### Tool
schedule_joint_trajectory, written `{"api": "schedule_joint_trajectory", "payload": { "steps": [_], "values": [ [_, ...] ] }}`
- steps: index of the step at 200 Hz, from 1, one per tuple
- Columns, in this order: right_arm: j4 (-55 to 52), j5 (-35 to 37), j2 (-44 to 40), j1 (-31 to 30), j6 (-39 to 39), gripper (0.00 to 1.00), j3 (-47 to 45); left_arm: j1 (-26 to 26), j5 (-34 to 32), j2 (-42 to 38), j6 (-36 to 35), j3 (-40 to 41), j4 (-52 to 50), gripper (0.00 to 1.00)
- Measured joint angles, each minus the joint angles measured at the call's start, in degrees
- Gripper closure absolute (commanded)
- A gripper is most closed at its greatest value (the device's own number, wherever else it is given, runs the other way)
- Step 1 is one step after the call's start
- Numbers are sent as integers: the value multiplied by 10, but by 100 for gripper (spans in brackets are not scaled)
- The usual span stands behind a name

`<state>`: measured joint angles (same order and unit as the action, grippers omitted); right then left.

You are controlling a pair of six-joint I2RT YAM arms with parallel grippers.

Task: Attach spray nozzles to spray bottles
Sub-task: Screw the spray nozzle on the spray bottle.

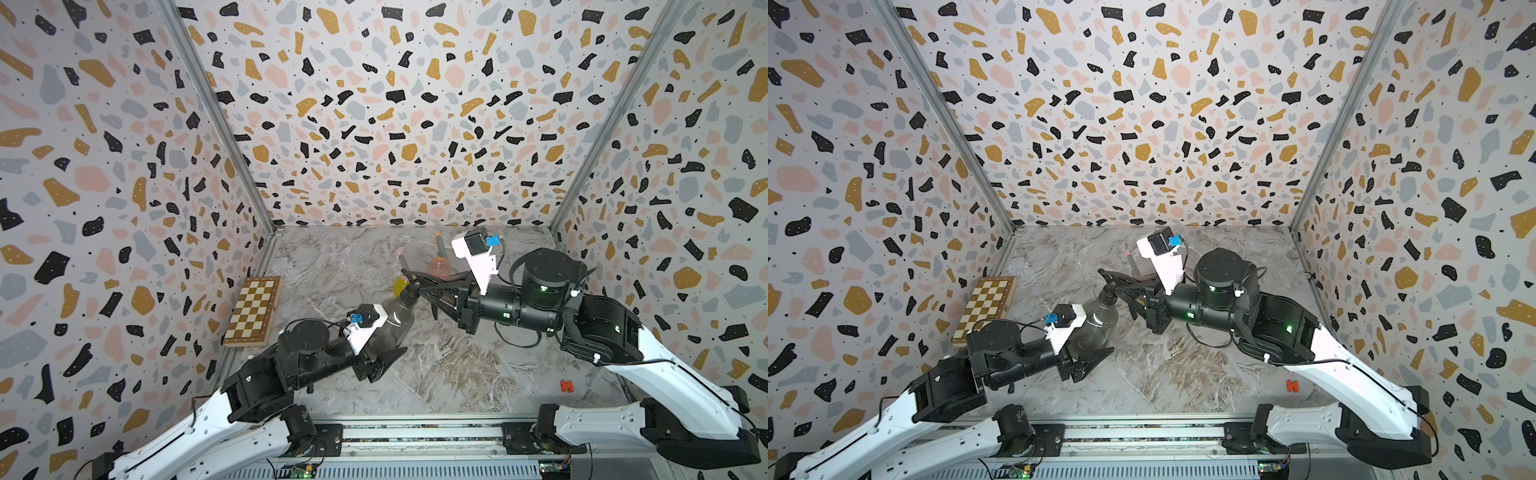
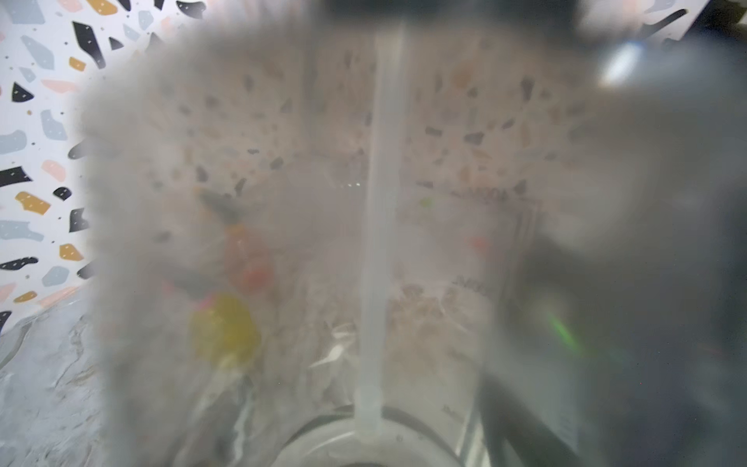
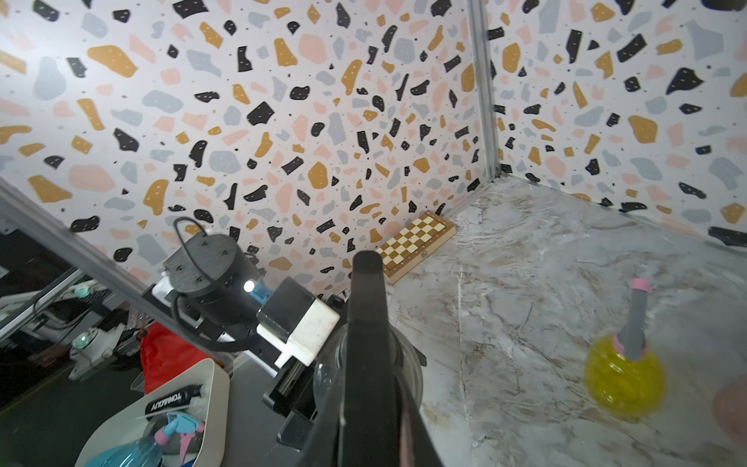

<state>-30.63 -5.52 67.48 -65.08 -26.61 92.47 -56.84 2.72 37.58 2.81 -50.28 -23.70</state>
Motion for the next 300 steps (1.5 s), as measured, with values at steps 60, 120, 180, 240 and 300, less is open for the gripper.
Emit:
{"api": "schedule_joint_trajectory", "payload": {
  "steps": [60, 120, 180, 240, 300],
  "values": [
    [-13, 89, 28, -18, -85, 100, 6, -26, -109, 4, 9, 32, 22, 100],
    [-30, 156, 40, -26, -150, 93, 3, -54, -191, 23, 19, 68, 72, 100],
    [-55, 166, 58, -37, -154, 75, 38, -56, -196, 27, 28, 68, 81, 100],
    [-84, 116, 91, -72, -128, 53, 61, -62, -179, 33, 35, 63, 113, 100],
    [-93, 115, 87, -88, -100, 40, 92, -63, -167, 33, 34, 62, 138, 100]
  ]
}}
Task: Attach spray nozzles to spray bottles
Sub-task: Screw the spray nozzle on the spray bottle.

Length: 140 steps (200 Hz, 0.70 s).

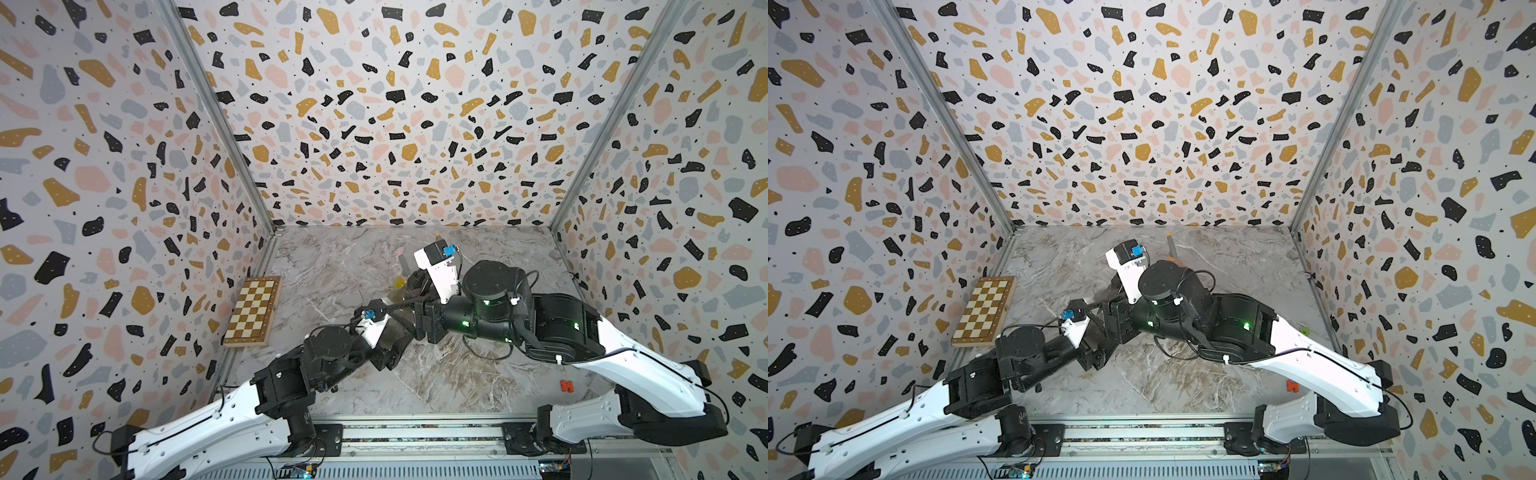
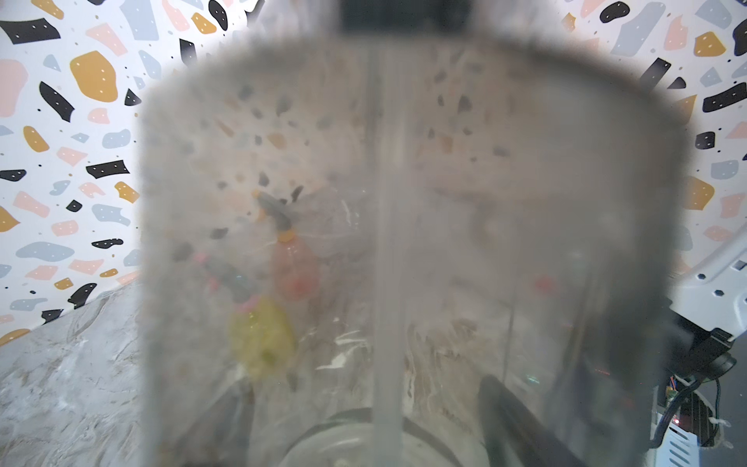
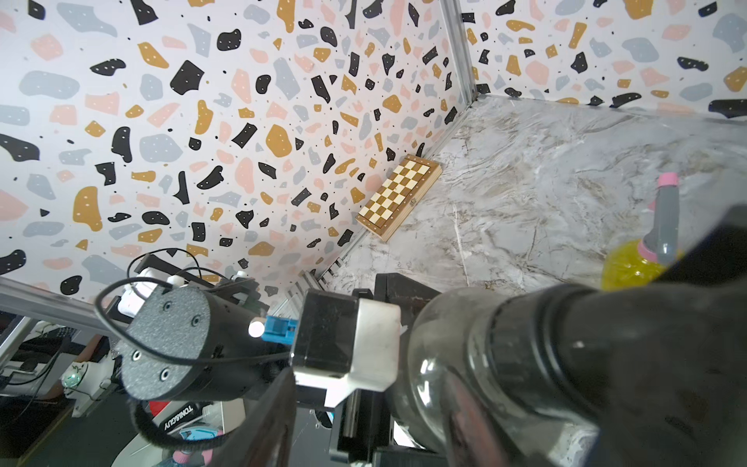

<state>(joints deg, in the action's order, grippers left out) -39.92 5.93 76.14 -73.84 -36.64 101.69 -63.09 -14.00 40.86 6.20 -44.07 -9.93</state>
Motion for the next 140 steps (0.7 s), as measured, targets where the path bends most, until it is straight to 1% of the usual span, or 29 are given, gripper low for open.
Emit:
{"api": "schedule_joint_trajectory", "payload": {
  "steps": [57, 91, 140],
  "values": [
    [-9, -40, -10, -11, 38, 34, 19, 0, 0, -3, 0, 0, 29, 100],
    [-7, -80, -24, -17, 59, 33, 12, 0, -1, -4, -2, 0, 45, 100],
    [-3, -120, -40, -48, 95, 31, -13, 7, 0, -14, -9, 0, 54, 100]
  ]
}}
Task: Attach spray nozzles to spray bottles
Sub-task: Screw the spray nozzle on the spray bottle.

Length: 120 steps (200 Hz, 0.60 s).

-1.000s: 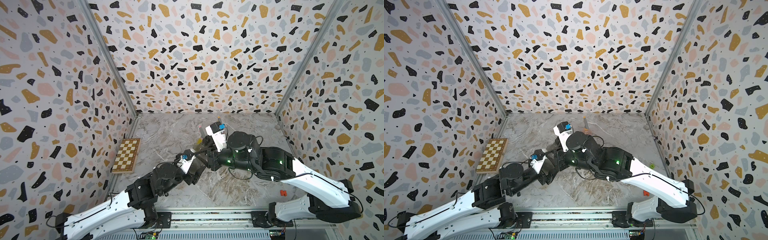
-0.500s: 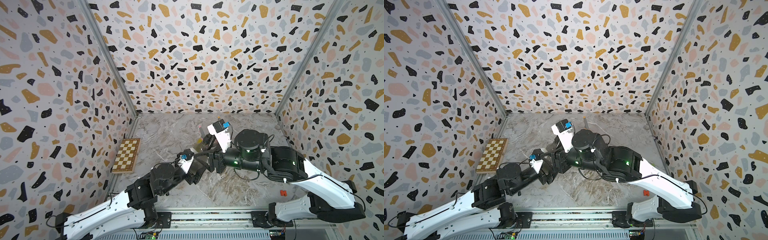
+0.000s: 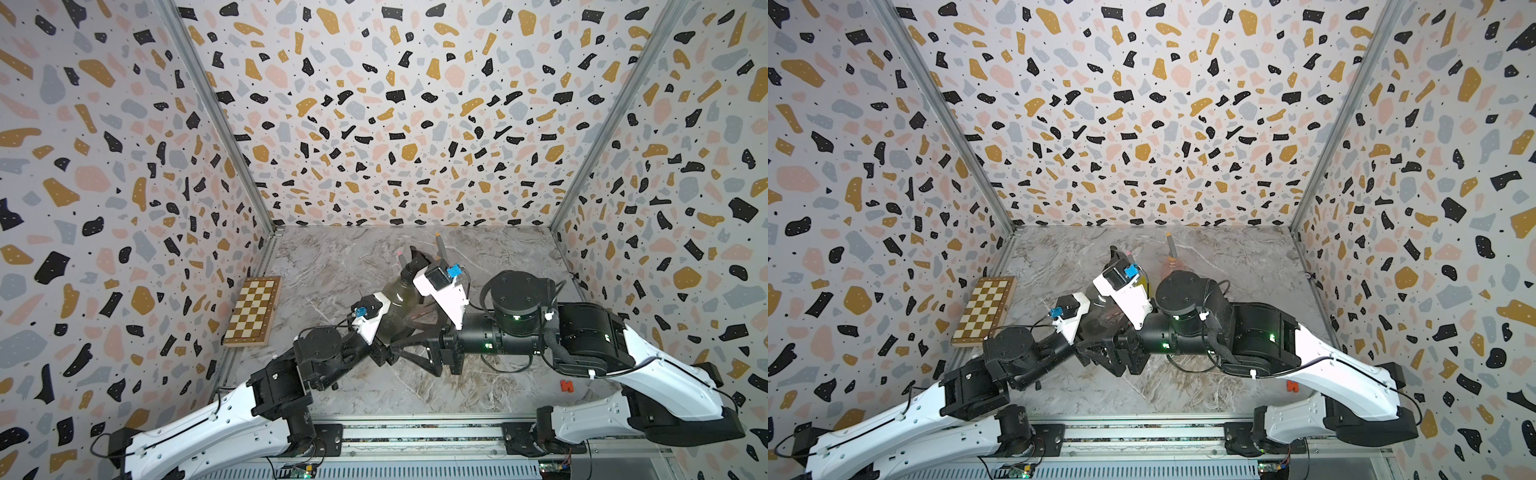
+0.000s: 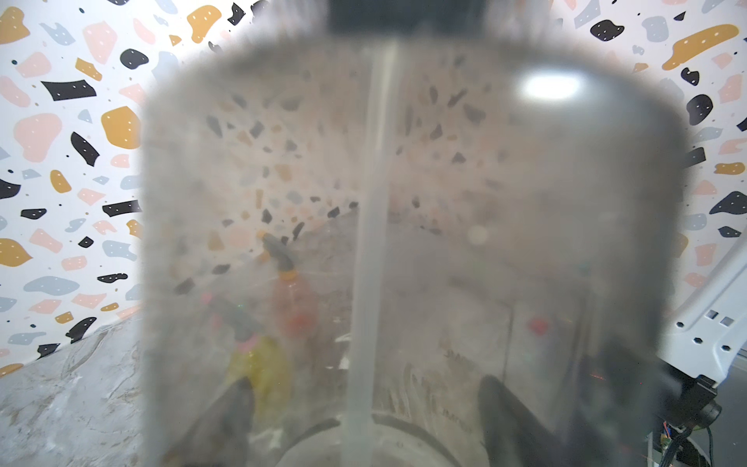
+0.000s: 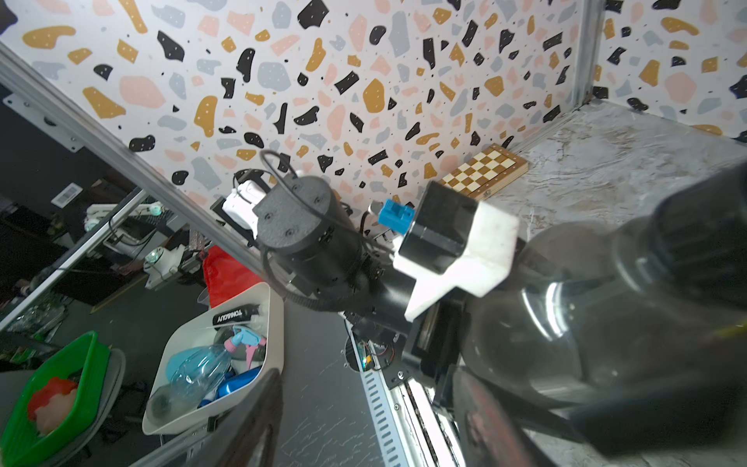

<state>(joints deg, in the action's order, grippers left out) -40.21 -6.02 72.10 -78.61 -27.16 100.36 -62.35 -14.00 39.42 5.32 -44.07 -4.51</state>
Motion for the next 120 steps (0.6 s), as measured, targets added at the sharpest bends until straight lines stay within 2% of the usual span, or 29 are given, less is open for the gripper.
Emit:
{"api": "schedule_joint_trajectory", "payload": {
  "steps": [67, 120],
  "values": [
    [9, -9, -38, -51, 49, 30, -70, 11, 10, -35, -7, -1, -1, 100],
    [26, 7, -81, -54, 70, 30, -113, 12, 26, -68, -18, 2, 11, 100]
  ]
}}
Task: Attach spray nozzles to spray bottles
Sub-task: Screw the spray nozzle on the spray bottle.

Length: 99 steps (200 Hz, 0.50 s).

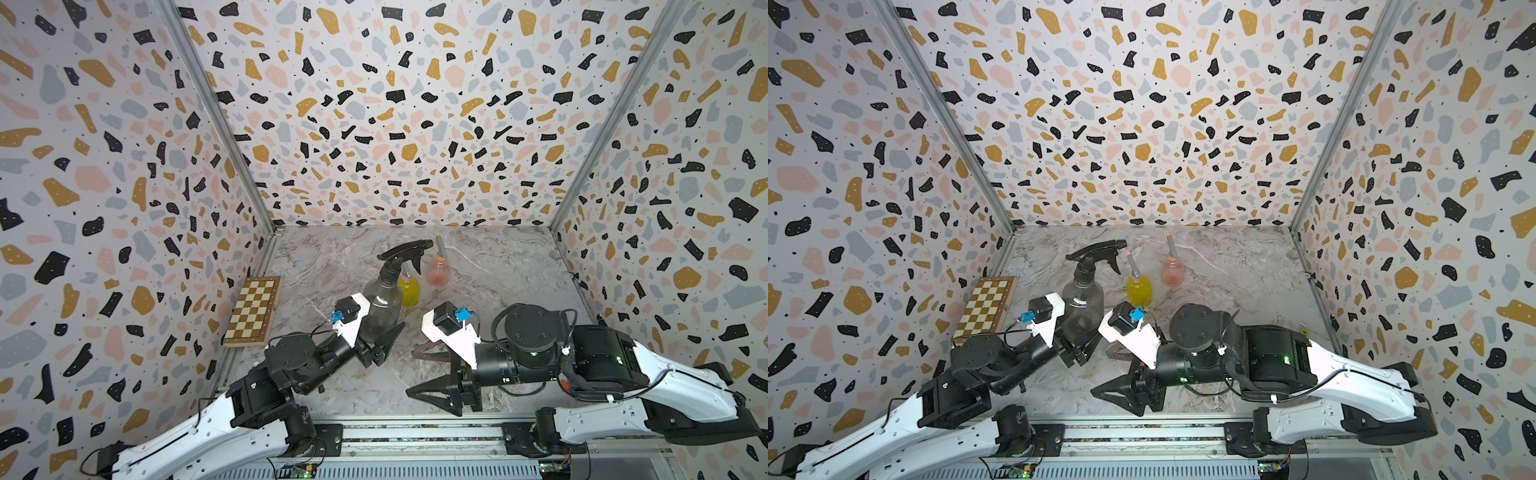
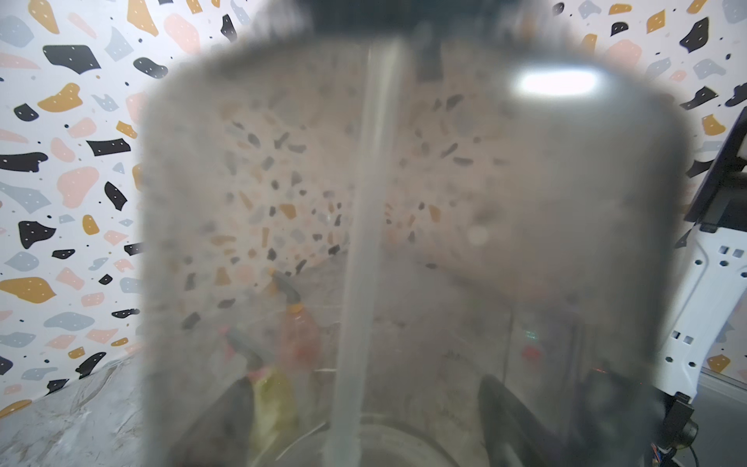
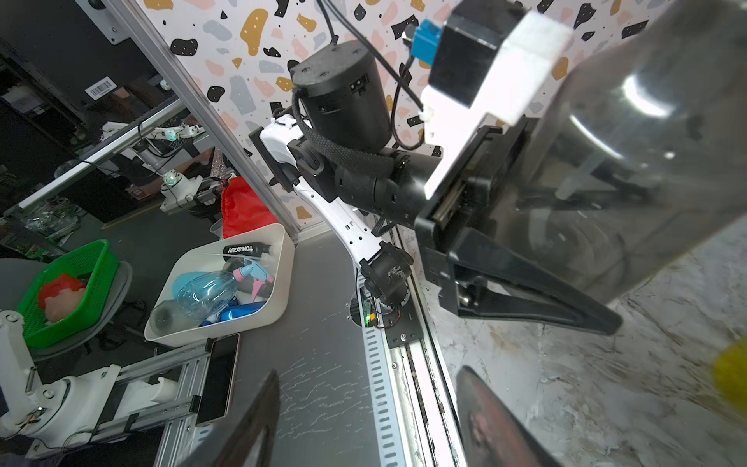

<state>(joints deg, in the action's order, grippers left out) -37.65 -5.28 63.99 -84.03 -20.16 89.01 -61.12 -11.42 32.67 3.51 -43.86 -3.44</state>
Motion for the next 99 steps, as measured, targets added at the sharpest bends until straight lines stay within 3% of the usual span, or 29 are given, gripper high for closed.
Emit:
{"api": "schedule_joint_trajectory", "payload": {
  "steps": [49, 99],
  "values": [
    [26, 51, -54, 0, 17, 26, -46, 0, 54, -51, -1, 55, 61, 100],
    [63, 93, -81, 0, 58, 22, -19, 0, 129, -54, 10, 86, 91, 100]
  ]
}}
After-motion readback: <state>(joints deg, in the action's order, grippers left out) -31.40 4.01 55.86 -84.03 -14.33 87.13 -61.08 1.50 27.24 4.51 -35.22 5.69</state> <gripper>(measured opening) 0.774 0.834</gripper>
